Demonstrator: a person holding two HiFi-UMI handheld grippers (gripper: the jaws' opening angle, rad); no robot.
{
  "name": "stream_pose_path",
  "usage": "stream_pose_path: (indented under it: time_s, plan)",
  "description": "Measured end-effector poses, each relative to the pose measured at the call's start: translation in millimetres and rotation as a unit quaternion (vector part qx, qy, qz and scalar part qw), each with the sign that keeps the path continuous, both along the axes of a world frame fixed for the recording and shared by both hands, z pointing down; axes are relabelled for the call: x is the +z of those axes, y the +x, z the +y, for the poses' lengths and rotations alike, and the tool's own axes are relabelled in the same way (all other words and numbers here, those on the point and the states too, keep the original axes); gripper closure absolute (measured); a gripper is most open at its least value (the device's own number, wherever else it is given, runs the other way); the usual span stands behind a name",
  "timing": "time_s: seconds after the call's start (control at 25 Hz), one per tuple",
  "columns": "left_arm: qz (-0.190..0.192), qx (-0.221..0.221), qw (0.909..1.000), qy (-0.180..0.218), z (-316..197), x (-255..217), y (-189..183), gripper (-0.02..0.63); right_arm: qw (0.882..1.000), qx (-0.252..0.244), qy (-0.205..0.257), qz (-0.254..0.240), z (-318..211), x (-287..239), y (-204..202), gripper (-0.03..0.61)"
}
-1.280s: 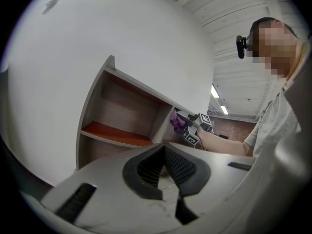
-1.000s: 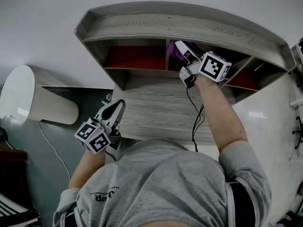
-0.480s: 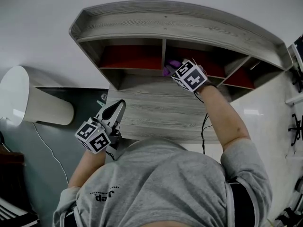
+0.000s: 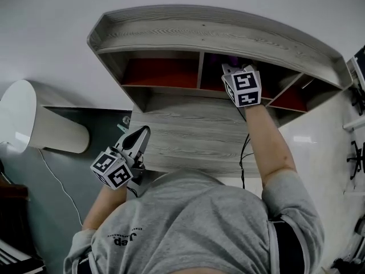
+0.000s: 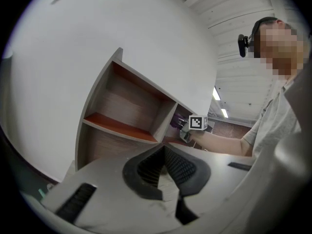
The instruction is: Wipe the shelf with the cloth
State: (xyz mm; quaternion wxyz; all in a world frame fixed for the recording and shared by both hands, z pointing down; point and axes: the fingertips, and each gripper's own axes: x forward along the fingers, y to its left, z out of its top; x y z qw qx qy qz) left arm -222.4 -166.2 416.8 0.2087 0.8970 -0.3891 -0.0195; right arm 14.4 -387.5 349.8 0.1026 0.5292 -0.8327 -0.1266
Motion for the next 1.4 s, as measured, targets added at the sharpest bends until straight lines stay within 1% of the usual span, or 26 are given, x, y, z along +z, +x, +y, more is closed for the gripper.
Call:
stream_pose_path:
  time_s: [0.04,0.12,0.2,0.28,0.4,0.52,0.64,0.76,0.88,0.96,1.0,1.12,1.16,1.2,1.24,1.28,1.32,1.36,1.4]
  plan:
    - [0.0,-0.003,1.0,-0.002,1,1,-3,0.597,1.0,-0.006,0.024,0.002,-2,-6,-10,0.515]
    - [-0.003,-0.008,0.9999,-0.007,3,3,-8,0.597,0.998,-0.015,0.053,0.01,-8,-12,-32,0.515]
    - [-0.006,-0.01,0.9999,-0.009,6,4,-13,0.597,0.998,0.0,0.059,0.002,-19,-14,-39,0.517]
    - [-0.008,-0.015,0.9998,-0.011,7,4,-19,0.597,0.998,0.021,0.057,-0.004,-30,-16,-36,0.515]
    - [-0.009,-0.022,0.9996,-0.013,5,4,-26,0.597,0.996,0.053,0.065,0.01,-38,-22,-27,0.515]
    - [-0.008,-0.021,0.9996,-0.015,3,6,-26,0.597,0.993,0.094,0.069,0.011,-36,-24,7,0.515]
    - [-0.005,-0.014,0.9998,-0.017,0,7,-20,0.598,0.986,0.154,0.063,-0.002,-29,-20,65,0.514]
    - [-0.004,0.0,0.9999,-0.016,-4,6,-10,0.597,0.972,0.228,0.052,-0.017,-21,-13,131,0.514]
    - [-0.006,0.014,0.9998,-0.012,-5,5,-2,0.597,0.954,0.296,0.039,-0.037,-13,-9,178,0.514]
    - [-0.005,0.017,0.9997,-0.014,-5,4,0,0.597,0.942,0.331,0.028,-0.041,-10,-5,193,0.514]
    - [-0.006,0.018,0.9997,-0.014,-5,5,0,0.598,0.938,0.345,0.024,-0.035,-10,-5,195,0.514]
    - [-0.006,0.017,0.9998,-0.014,-5,5,-2,0.597,0.93,0.367,0.024,-0.017,-10,-10,195,0.515]
    - [-0.005,0.015,0.9998,-0.015,-5,6,-3,0.597,0.93,0.367,0.022,-0.02,-9,-10,195,0.515]
    - [-0.005,0.013,0.9998,-0.015,-4,6,-4,0.597,0.932,0.36,0.02,-0.021,-8,-10,191,0.515]
    - [-0.004,0.012,0.9998,-0.016,-4,7,-5,0.597,0.939,0.342,0.018,-0.016,-6,-10,181,0.515]
    - [-0.004,0.01,0.9998,-0.016,-3,8,-7,0.597,0.951,0.309,0.015,-0.001,-5,-7,162,0.515]
    - [-0.003,0.007,0.9998,-0.017,-2,9,-9,0.597,0.965,0.262,0.008,0.023,-5,1,135,0.515]
    - [-0.001,0.004,0.9998,-0.018,-2,9,-11,0.598,0.977,0.205,-0.002,0.056,-5,13,103,0.515]
    - [0.001,0.002,0.9998,-0.019,-2,9,-12,0.598,0.985,0.147,-0.013,0.094,-6,28,68,0.515]
